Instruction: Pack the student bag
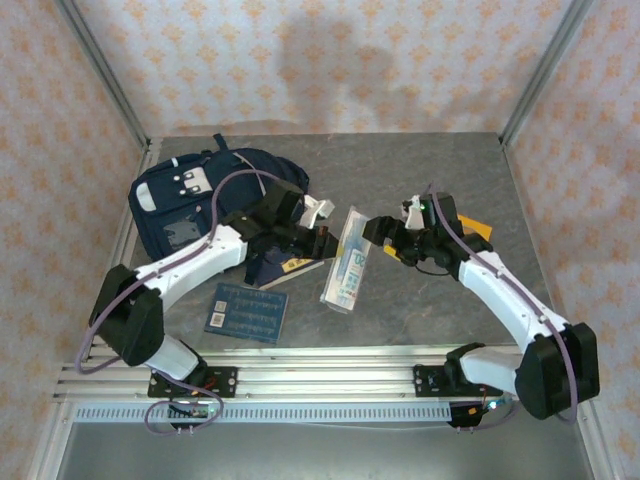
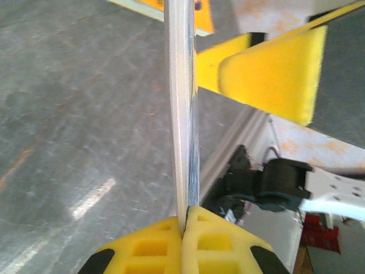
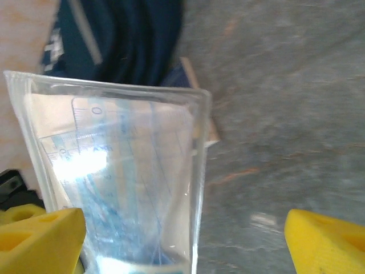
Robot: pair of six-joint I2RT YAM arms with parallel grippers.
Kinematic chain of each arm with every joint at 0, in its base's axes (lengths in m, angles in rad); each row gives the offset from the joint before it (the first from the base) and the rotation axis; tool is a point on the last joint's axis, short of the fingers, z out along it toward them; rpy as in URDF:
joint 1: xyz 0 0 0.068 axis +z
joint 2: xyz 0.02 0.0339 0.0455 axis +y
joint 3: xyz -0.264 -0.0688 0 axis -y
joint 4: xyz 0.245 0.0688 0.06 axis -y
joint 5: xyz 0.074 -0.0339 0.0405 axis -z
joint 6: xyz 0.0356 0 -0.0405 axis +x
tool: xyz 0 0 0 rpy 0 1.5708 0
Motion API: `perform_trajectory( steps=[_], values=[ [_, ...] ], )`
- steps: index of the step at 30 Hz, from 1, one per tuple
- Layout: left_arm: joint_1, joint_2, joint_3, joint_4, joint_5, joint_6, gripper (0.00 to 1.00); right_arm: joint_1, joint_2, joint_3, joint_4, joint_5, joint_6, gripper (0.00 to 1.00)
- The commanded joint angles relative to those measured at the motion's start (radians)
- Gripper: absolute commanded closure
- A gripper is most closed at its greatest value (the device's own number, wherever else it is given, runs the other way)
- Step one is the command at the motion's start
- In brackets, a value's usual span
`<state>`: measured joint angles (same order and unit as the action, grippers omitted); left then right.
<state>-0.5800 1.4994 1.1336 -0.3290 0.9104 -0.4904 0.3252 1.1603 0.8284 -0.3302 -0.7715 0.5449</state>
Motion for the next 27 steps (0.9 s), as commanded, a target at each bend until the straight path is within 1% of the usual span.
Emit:
perform_trajectory(
  steps=[1,4,6,7,10,11,14,15,16,17,21,23,24,26,27],
  values=[
    [0.028,-0.050,0.002,0.055,0.152,-0.008,1.00,-0.001,-0.030,-0.069,0.261,-0.199,0.140,0.10],
    [0.036,-0.078,-0.023,0.111,0.192,-0.067,1.00,-0.001,-0.015,-0.130,0.571,-0.295,0.353,0.10],
    [0.039,-0.093,-0.029,0.105,0.195,-0.069,1.00,-0.001,-0.008,-0.150,0.720,-0.327,0.462,0.12],
    [0.041,-0.099,-0.037,0.108,0.196,-0.074,1.00,-0.002,-0.006,-0.155,0.770,-0.338,0.500,0.15],
    [0.054,-0.107,-0.052,0.109,0.179,-0.086,1.00,-0.001,-0.012,-0.175,0.858,-0.350,0.578,0.29],
    [0.059,-0.105,-0.051,0.101,0.176,-0.088,1.00,-0.001,-0.021,-0.186,0.882,-0.343,0.599,0.36],
    [0.059,-0.103,-0.039,0.101,0.174,-0.105,1.00,-0.001,-0.043,-0.219,0.945,-0.306,0.660,0.66],
    [0.060,-0.105,-0.038,0.109,0.176,-0.116,1.00,-0.001,-0.045,-0.228,0.974,-0.295,0.684,0.74],
    [0.060,-0.105,-0.035,0.114,0.176,-0.121,1.00,-0.001,-0.046,-0.228,0.981,-0.288,0.692,0.80],
    [0.060,-0.105,-0.031,0.108,0.177,-0.122,1.00,-0.001,-0.047,-0.224,0.977,-0.280,0.693,0.84],
    [0.059,-0.105,-0.021,0.067,0.169,-0.121,1.00,-0.002,-0.065,-0.193,0.910,-0.223,0.660,0.93],
    [0.060,-0.115,-0.020,0.061,0.157,-0.128,0.96,-0.001,-0.086,-0.177,0.853,-0.176,0.630,0.97],
    [0.060,-0.125,-0.020,0.064,0.146,-0.141,0.91,-0.002,-0.101,-0.171,0.824,-0.140,0.611,1.00],
    [0.062,-0.142,-0.004,0.040,0.099,-0.159,0.70,-0.002,-0.140,-0.155,0.732,-0.041,0.566,1.00],
    [0.064,-0.149,0.010,0.017,0.066,-0.165,0.62,-0.001,-0.165,-0.148,0.691,0.020,0.548,1.00]
  ],
)
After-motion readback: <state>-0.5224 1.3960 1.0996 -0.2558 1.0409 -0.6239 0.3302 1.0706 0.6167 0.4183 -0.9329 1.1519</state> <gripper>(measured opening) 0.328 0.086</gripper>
